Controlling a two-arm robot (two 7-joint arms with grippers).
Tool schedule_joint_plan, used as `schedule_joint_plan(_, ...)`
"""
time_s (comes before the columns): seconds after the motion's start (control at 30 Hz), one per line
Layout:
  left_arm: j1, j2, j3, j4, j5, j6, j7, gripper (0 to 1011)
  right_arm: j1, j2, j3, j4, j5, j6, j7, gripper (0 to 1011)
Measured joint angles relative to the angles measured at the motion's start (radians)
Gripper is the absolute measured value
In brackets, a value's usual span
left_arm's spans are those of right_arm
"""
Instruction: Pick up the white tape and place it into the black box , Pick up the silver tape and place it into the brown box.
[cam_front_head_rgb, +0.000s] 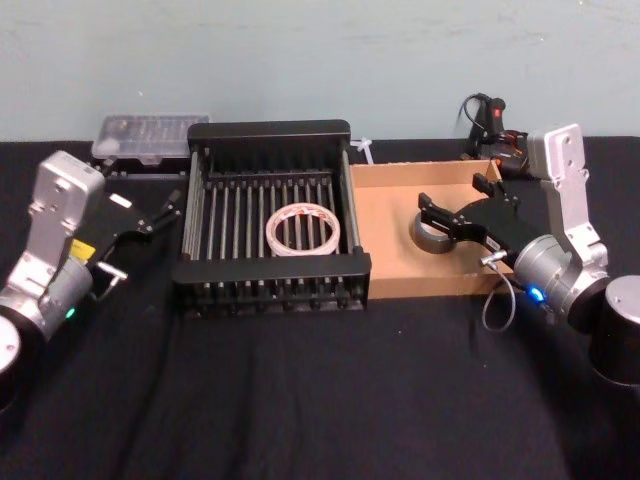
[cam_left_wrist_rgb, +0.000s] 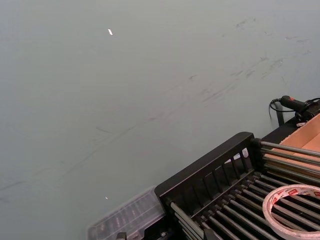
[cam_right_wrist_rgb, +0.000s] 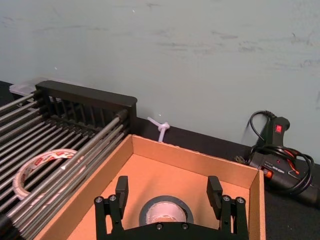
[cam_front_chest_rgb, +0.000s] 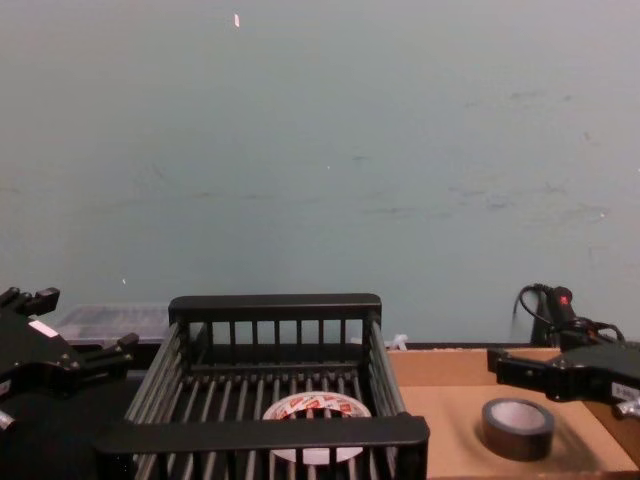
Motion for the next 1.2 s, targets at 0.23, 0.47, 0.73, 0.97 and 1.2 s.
schedule_joint_plan(0.23, 0.0, 0.0, 0.0, 0.0, 0.0, 0.0, 0.0, 1001, -0.045, 0.006, 0.003, -0.068, -0.019, -0.006, -0.01, 1002)
schedule_joint_plan(0.47, 0.0, 0.0, 0.0, 0.0, 0.0, 0.0, 0.0, 1001, -0.102, 0.013, 0.015, -0.14, -0.038, -0.015, -0.025, 1002)
schedule_joint_plan(0.73, 0.0, 0.0, 0.0, 0.0, 0.0, 0.0, 0.0, 1001, -0.178, 0.023, 0.03, -0.223, -0.074, -0.06, -0.047, 1002)
schedule_joint_plan(0.97, 0.0, 0.0, 0.0, 0.0, 0.0, 0.0, 0.0, 1001, -0.243, 0.027, 0.055, -0.277, -0.084, -0.088, -0.05, 1002)
schedule_joint_plan(1.2, 0.0, 0.0, 0.0, 0.0, 0.0, 0.0, 0.0, 1001, -0.297, 0.028, 0.078, -0.319, -0.084, -0.112, -0.046, 1002)
